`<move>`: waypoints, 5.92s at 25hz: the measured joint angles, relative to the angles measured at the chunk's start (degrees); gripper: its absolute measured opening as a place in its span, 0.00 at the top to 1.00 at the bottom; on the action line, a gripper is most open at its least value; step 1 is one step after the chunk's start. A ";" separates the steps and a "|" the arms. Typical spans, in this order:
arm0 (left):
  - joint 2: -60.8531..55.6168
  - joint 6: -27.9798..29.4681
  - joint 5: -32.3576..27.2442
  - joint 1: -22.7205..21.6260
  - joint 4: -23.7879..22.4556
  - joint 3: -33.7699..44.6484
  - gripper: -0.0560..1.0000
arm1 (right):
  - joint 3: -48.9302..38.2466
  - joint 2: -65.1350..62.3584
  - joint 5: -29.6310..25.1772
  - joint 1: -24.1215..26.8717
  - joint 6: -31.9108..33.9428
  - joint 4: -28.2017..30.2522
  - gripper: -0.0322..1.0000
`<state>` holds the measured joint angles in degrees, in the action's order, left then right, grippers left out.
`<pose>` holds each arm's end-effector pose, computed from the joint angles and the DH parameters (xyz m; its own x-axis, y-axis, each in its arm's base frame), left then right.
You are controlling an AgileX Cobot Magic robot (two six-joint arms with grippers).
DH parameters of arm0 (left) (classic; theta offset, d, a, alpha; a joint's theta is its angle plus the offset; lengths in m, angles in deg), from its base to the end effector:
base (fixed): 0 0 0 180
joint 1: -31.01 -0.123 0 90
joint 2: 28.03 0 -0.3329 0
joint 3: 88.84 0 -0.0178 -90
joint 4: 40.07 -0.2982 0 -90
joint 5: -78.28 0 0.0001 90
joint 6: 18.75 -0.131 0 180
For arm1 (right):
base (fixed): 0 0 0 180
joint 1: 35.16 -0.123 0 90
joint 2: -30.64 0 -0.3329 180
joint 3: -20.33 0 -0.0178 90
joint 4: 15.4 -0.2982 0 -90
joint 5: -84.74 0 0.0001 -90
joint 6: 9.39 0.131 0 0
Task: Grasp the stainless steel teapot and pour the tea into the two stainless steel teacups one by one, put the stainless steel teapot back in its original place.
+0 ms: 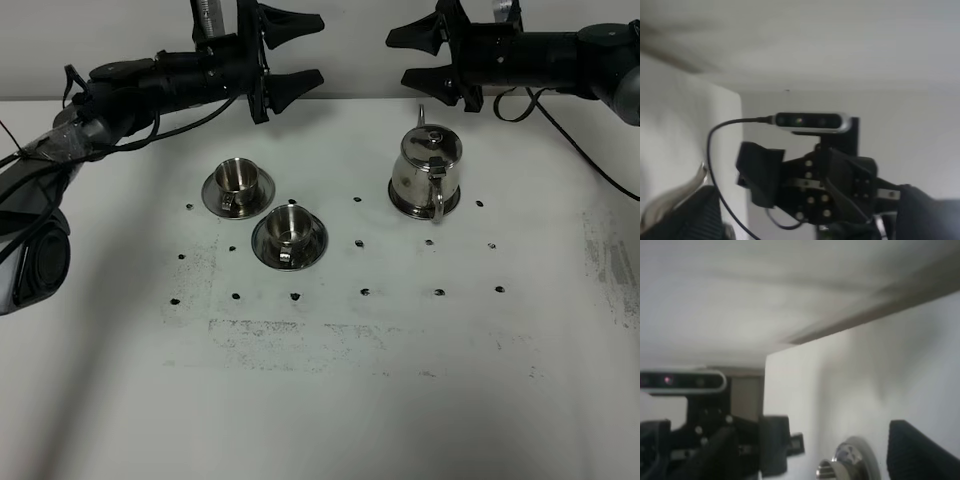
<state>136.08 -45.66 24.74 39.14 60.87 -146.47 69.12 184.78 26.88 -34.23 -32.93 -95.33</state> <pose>0.6698 -0.2002 0.1437 -0.8631 -0.4890 -0.1262 0.0988 0.0817 -0.9918 0.6555 0.0986 0.1693 -0.8685 0.4245 -0.2560 -0.0910 0.3710 0.9242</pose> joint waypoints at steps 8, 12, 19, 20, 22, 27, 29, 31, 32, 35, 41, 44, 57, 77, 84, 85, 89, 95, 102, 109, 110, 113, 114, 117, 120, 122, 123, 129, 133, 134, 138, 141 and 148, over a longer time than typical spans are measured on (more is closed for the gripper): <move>-2.81 -7.20 1.50 -0.77 -20.20 -15.73 0.34 | 12.41 -0.16 -6.63 2.59 1.59 22.81 0.39; -2.88 -1.41 1.42 -1.14 -33.71 -19.43 0.34 | 12.62 -0.06 -7.75 2.64 2.00 30.17 0.39; -2.88 -4.24 -2.04 -2.43 -49.54 -19.69 0.34 | 12.67 -0.14 -10.37 2.58 -0.10 34.69 0.39; -2.93 -4.07 -2.40 -2.02 -52.48 -19.69 0.34 | 12.66 -0.28 -10.50 2.58 -0.10 35.94 0.39; -3.19 -3.19 -2.81 -1.42 -57.70 -19.69 0.34 | 12.66 -0.81 -10.56 2.58 0.19 40.02 0.39; -7.86 -2.10 -4.34 -0.31 -66.98 -17.72 0.34 | 12.66 -4.67 -11.63 2.58 4.06 52.02 0.39; -10.77 -1.61 -4.94 0.46 -71.23 -14.14 0.34 | 11.33 -6.78 -11.58 2.58 6.11 55.39 0.39; -13.17 -1.13 -5.96 1.18 -74.69 -10.22 0.35 | 8.68 -8.68 -11.66 2.54 7.07 57.23 0.39; -14.12 -1.05 -6.63 1.43 -76.22 -8.22 0.35 | 7.00 -9.53 -11.78 2.52 7.33 57.75 0.39; -16.93 -0.50 -6.93 1.20 -78.19 -2.33 0.38 | 1.35 -12.17 -11.86 2.52 7.70 58.78 0.40; -27.49 -1.50 -2.41 -0.26 -79.57 10.89 0.41 | -13.92 -22.88 -5.10 2.52 7.77 62.57 0.40; -33.37 -1.58 -0.13 -0.26 -81.22 18.33 0.41 | -22.31 -29.67 1.15 2.52 7.77 63.76 0.40; -62.15 -1.91 26.29 -0.26 -82.76 57.79 0.41 | -51.13 -51.60 20.67 2.52 7.60 64.35 0.41; -93.34 24.66 15.70 -0.26 -106.43 78.66 0.41 | -62.23 -58.88 28.41 -8.65 8.39 63.34 0.42; -107.18 26.91 7.49 -0.26 -108.58 85.75 0.41 | -62.23 -58.88 26.98 -8.85 10.33 64.53 0.43; -109.29 26.91 6.17 -0.26 -108.58 86.76 0.41 | -62.23 -58.88 26.39 -8.85 10.38 64.57 0.43; -118.78 28.59 1.41 -0.26 -108.53 88.65 0.41 | -62.23 -58.88 24.61 -9.32 11.00 64.81 0.43; -130.45 28.98 -5.55 -0.26 -104.37 93.15 0.41 | -62.23 -58.88 23.89 -15.32 11.17 66.01 0.43; -141.77 26.91 -6.59 -0.26 -96.26 103.95 0.41 | -62.23 -58.88 22.86 -19.06 13.17 68.14 0.43; -151.76 25.82 -5.60 -0.26 -96.36 108.93 0.41 | -62.23 -55.35 22.69 -22.39 14.00 68.80 0.43; -152.77 25.53 -6.02 -0.26 -96.83 109.40 0.41 | -62.23 -54.72 22.69 -23.20 14.00 68.80 0.43; -155.55 25.34 -6.90 -0.26 -97.52 109.94 0.41 | -62.23 -53.25 22.99 -24.79 14.00 68.86 0.43; -155.92 25.34 -7.01 -0.26 -97.60 109.94 0.41 | -62.23 -52.82 23.15 -25.03 14.00 68.91 0.43; -156.33 25.34 -7.02 -0.26 -97.59 109.94 0.41 | -62.23 -51.58 23.45 -25.39 14.00 68.97 0.43; -156.78 25.21 -7.02 -0.96 -97.59 109.94 0.42 | -62.23 -50.28 24.06 -25.45 14.09 69.02 0.43; -157.47 25.21 -7.02 -3.14 -97.59 109.94 0.42 | -62.23 -49.44 24.39 -25.45 14.09 69.02 0.43; -157.69 25.17 -7.07 -4.49 -97.59 109.94 0.42 | -62.23 -49.18 24.46 -25.45 14.12 69.02 0.43; -157.76 25.17 -7.07 -8.92 -97.59 109.94 0.42 | -62.23 -47.04 25.97 -25.49 14.48 68.96 0.43; -157.76 25.17 -7.07 -9.05 -97.59 109.94 0.42 | -62.23 -45.27 27.21 -25.49 14.66 69.01 0.43; -157.76 25.17 -7.07 -9.05 -97.59 109.94 0.42 | -62.23 -45.08 27.36 -25.49 14.66 69.01 0.43; -157.76 25.17 -7.07 -9.05 -97.59 109.94 0.42 | -62.23 -45.02 28.00 -25.49 14.72 69.24 0.43; -157.76 25.17 -7.07 -9.05 -97.59 109.94 0.42 | -62.23 -45.02 28.98 -25.49 15.95 70.27 0.43; -157.76 25.17 -7.07 -9.05 -97.59 109.94 0.42 | -62.23 -45.02 31.27 -25.49 21.33 75.95 0.43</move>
<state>-21.68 -20.50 17.67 30.09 -36.72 -36.53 6.88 139.76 58.15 -59.72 -11.60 -19.38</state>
